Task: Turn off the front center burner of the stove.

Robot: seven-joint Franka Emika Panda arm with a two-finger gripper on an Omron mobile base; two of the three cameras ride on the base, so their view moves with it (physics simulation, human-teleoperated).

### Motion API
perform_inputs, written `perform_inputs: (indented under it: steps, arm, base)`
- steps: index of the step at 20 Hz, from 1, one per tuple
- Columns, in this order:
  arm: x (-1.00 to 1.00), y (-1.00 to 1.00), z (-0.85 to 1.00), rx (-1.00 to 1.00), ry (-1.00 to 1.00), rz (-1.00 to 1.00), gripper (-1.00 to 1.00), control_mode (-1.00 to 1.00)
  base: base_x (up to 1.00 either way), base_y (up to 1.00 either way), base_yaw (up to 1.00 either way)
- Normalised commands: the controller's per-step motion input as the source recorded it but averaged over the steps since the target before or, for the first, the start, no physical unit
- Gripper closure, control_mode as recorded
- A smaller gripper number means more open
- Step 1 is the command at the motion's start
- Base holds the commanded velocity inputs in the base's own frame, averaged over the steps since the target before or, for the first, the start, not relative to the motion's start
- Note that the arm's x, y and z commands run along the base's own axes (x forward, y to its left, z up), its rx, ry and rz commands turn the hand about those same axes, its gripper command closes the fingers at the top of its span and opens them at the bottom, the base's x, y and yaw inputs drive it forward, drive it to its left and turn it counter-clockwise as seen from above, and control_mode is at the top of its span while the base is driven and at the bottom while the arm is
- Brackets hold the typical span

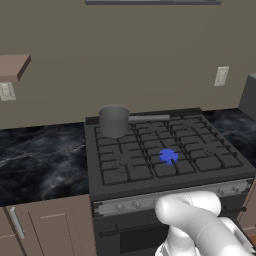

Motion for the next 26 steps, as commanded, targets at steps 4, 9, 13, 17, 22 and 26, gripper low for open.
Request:
perform_inputs:
  steps: [4, 9, 13, 17, 22, 26]
  arm:
    - [0.21, 0.48, 0.00, 0.00, 0.00, 0.00, -1.00, -1.00]
    - [0.11, 0.18, 0.04, 0.00, -0.01, 0.00, -1.00, -1.00]
    - [0.00, 0.00, 0.23, 0.00, -0.05, 0.00, -1.00, -1.00]
    - [0.00, 0.03, 0.26, 0.00, -0.08, 0.00, -1.00, -1.00]
    - [0.00, 0.24, 0.06, 0.00, -0.04, 0.00, -1.00, -1.00]
    - [0.14, 0.19, 0.00, 0.00, 0.00, 0.00, -1.00, -1.00]
  base:
    - [0.00, 0.00, 0.00]
    - [0.00, 0.00, 0.00]
    - [0.00, 0.00, 0.00]
    - [0.00, 0.00, 0.00]
    - [0.00, 0.00, 0.00]
    - [0.00, 0.00, 0.00]
